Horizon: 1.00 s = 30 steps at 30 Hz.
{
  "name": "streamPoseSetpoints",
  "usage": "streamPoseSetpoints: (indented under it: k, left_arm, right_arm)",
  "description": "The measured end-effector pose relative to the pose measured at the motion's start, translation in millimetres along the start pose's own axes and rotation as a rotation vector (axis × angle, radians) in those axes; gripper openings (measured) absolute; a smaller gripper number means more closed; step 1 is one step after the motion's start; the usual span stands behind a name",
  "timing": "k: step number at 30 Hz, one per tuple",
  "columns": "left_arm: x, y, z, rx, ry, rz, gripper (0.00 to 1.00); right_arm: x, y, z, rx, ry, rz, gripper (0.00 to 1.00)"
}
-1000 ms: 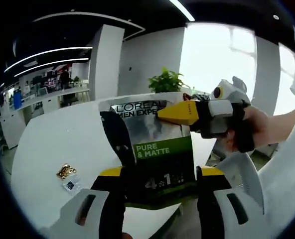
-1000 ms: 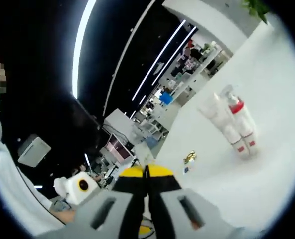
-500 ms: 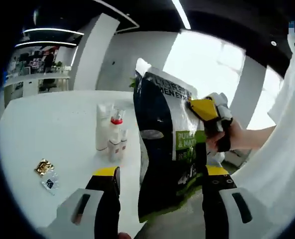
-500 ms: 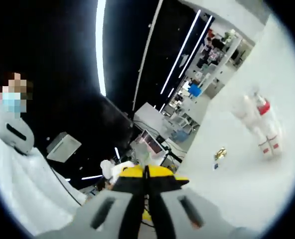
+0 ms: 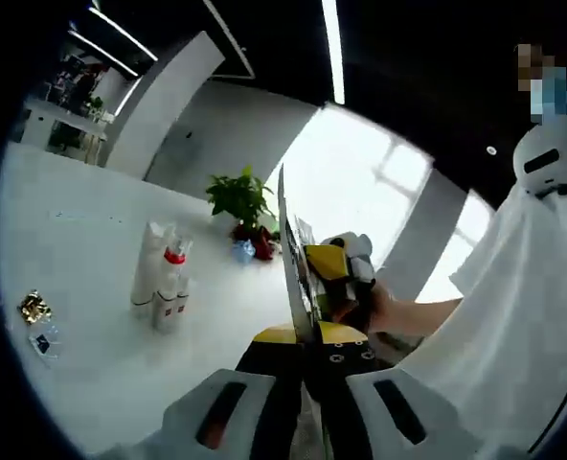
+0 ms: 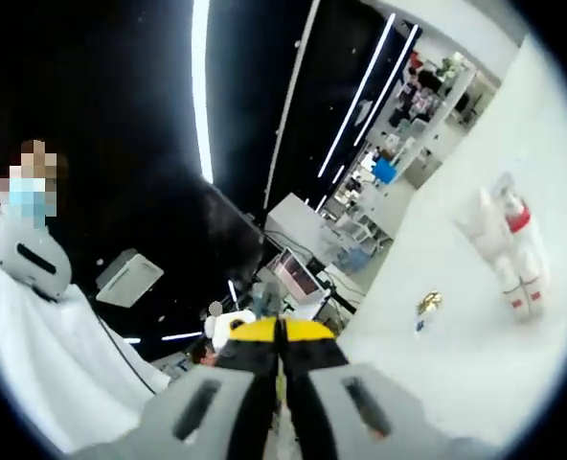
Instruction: Arrange the skincare products in the storage area until every visible bottle or jar stands upright without overlapping.
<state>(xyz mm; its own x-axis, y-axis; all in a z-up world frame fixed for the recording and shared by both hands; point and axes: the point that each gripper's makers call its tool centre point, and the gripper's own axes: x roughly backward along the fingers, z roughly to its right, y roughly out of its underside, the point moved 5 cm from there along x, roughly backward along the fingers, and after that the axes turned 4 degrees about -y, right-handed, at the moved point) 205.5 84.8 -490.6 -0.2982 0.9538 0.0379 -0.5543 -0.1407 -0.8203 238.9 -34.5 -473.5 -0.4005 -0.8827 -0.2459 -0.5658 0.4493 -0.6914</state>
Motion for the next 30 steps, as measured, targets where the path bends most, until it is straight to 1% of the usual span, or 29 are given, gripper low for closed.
streamPoseSetpoints:
  k: [1, 2, 3, 4, 5, 7, 10, 13, 15, 16, 17, 18, 20, 22, 25, 26, 27, 28, 29, 30]
  left_arm:
    - [0, -1.9, 0.8, 0.018, 0.0, 0.017, 0.0]
    - [1, -3.5, 1.2, 0.032, 0.003, 0.033, 0.0]
    - [3, -6.5, 2.5, 0.037, 0.008, 0.061, 0.0]
    - [4, -9.0, 3.0, 0.04, 0.012, 0.081, 0.0]
    - [5, -14.2, 5.0, 0.066, 0.019, 0.116, 0.0]
    - [9, -20.1, 5.7, 0.08, 0.019, 0.145, 0.0]
    - [12, -26.8, 6.1, 0.073, 0.013, 0.163, 0.0]
    - [11, -30.2, 4.1, 0.081, 0.006, 0.174, 0.0]
    - [11, -31.9, 1.7, 0.093, -0.003, 0.184, 0.0]
    - [11, -32.5, 0.8, 0.102, -0.005, 0.19, 0.0]
    - [11, -33.1, -0.1, 0.112, -0.005, 0.197, 0.0]
    - [11, -33.1, -0.4, 0.126, -0.006, 0.198, 0.0]
    - [10, -31.9, -2.8, 0.131, -0.018, 0.195, 0.0]
    - [9, -31.6, -3.5, 0.143, -0.015, 0.2, 0.0]
    - [4, -33.1, -5.6, 0.135, -0.032, 0.241, 0.02]
    - [4, -32.9, -6.1, 0.135, -0.038, 0.243, 0.04]
    - [2, -31.4, -7.0, 0.138, -0.043, 0.233, 0.07]
    - [1, -27.2, -7.2, 0.141, -0.038, 0.205, 0.1]
    - [0, -19.4, -5.9, 0.159, -0.024, 0.156, 0.14]
    - [0, -14.7, -5.8, 0.169, -0.024, 0.133, 0.2]
  right_arm:
    - [-1, -1.5, 0, 0.017, 0.0, 0.007, 0.03]
    - [-3, -3.3, -1, 0.027, 0.0, 0.021, 0.07]
    - [-4, -3.9, -1, 0.028, -0.001, 0.027, 0.12]
    - [-5, -3.7, 0, 0.022, 0.001, 0.028, 0.16]
    - [-5, -2.3, 1, 0.003, -0.001, 0.025, 0.2]
    - [-8, 3.3, -3, -0.009, -0.021, 0.014, 0.2]
    - [-11, 14.6, -10, -0.023, -0.042, -0.012, 0.2]
    - [-13, 24.7, -11, -0.038, -0.05, -0.028, 0.2]
    - [-13, 29.5, -12, -0.048, -0.05, -0.028, 0.18]
    - [-13, 30.8, -12, -0.055, -0.051, -0.026, 0.15]
    - [-13, 32.0, -12, -0.064, -0.05, -0.019, 0.09]
    - [-13, 32.1, -11, -0.064, -0.042, -0.014, 0.07]
    - [-12, 31.3, -13, -0.097, -0.055, -0.007, 0.02]
    - [-11, 30.9, -12, -0.088, -0.053, -0.004, 0.01]
    - [-10, 29.7, -12, -0.114, -0.065, 0.019, 0.01]
    - [-9, 29.7, -12, -0.119, -0.066, 0.026, 0.01]
    - [-8, 30.6, -12, -0.127, -0.068, 0.032, 0.01]
    - [-8, 30.6, -13, -0.138, -0.069, 0.041, 0.01]
    - [-6, 30.0, -12, -0.144, -0.065, 0.056, 0.01]
    - [-5, 28.7, -11, -0.16, -0.059, 0.077, 0.01]
